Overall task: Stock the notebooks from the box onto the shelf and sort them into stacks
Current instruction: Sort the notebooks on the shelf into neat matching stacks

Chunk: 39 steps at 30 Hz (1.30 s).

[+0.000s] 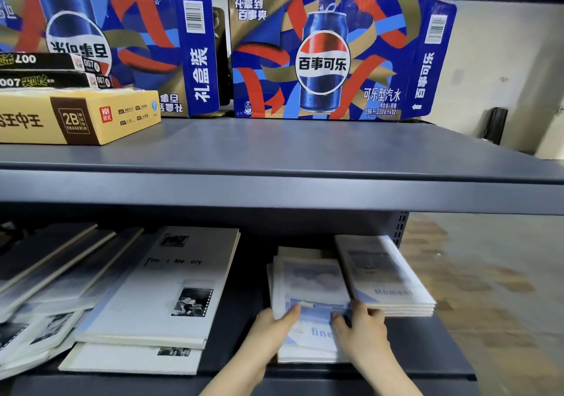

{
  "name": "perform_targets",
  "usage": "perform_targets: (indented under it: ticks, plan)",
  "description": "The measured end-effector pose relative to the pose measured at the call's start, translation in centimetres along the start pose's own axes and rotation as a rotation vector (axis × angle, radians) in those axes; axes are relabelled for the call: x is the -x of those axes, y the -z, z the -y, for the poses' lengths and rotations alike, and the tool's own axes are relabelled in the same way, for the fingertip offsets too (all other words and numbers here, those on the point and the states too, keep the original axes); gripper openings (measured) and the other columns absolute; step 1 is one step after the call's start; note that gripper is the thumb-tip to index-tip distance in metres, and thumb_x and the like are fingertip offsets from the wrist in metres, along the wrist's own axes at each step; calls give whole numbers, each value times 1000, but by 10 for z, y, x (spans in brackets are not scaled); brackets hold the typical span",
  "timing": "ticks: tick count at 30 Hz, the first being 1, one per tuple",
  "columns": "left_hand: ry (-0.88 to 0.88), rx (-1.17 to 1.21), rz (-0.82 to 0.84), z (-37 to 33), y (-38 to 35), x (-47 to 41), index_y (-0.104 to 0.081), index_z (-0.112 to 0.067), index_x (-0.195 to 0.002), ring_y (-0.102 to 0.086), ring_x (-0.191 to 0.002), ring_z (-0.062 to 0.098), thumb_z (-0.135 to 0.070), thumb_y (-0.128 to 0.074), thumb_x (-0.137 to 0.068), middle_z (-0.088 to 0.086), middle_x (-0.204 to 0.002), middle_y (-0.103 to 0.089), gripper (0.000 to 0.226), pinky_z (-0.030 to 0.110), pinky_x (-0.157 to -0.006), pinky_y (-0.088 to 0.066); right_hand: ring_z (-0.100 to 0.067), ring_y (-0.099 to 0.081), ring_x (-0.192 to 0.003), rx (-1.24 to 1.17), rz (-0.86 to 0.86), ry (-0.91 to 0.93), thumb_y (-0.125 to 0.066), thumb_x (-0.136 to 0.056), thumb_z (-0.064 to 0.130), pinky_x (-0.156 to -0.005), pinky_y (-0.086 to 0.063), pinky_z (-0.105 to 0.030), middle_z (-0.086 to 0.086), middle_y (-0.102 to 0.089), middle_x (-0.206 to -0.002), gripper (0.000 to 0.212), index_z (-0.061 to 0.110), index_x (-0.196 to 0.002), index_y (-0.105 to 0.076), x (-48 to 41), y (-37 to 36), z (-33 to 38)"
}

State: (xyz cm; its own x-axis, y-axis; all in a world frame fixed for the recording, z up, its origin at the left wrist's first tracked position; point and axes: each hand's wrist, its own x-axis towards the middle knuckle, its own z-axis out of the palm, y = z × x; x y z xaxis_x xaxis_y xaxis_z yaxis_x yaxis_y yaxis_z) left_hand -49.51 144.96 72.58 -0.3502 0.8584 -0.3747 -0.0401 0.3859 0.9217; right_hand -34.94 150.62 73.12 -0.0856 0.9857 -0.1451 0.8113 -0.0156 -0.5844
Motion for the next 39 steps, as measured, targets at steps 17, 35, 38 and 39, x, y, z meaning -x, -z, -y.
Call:
perform_targets:
  ticks: [17, 35, 38, 39]
  plan:
    - [-394, -205, -43, -27, 24, 9, -25, -19, -136, -40, -108, 2, -13, -58, -91, -16, -122, -43, 56, 12, -86, -30, -11, -53, -98, -609, -14, 292, -64, -80, -5, -70, -39, -15, 6, -55, -106, 53, 17, -120, -39, -6, 17, 14]
    - [-490, -57, -149, -8, 31, 7, -49, -16, -122, -62, -102, -2, -21, -82, -61, -7, -112, -65, 70, 13, -88, -47, 20, -54, -98, -701, 105, 426, -74, -77, 5, -80, -40, 1, 19, -59, -113, 57, 29, -119, -43, 5, 14, 10]
    - [-510, -65, -168, -9, 30, 7, -56, -9, -114, -63, -88, -10, -2, -79, -69, -9, -100, -67, 51, 5, -74, -45, 18, -55, -98, -678, 115, 430, -72, -79, 5, -78, -39, 0, 17, -61, -114, 52, 26, -118, -46, 7, 9, 7]
    - [-511, -66, -169, -11, 30, 7, -57, -9, -113, -62, -85, -12, 1, -77, -70, -10, -99, -66, 48, 3, -71, -44, 18, -55, -98, -674, 100, 435, -72, -79, 5, -78, -39, 1, 17, -61, -113, 49, 25, -117, -48, 7, 8, 6]
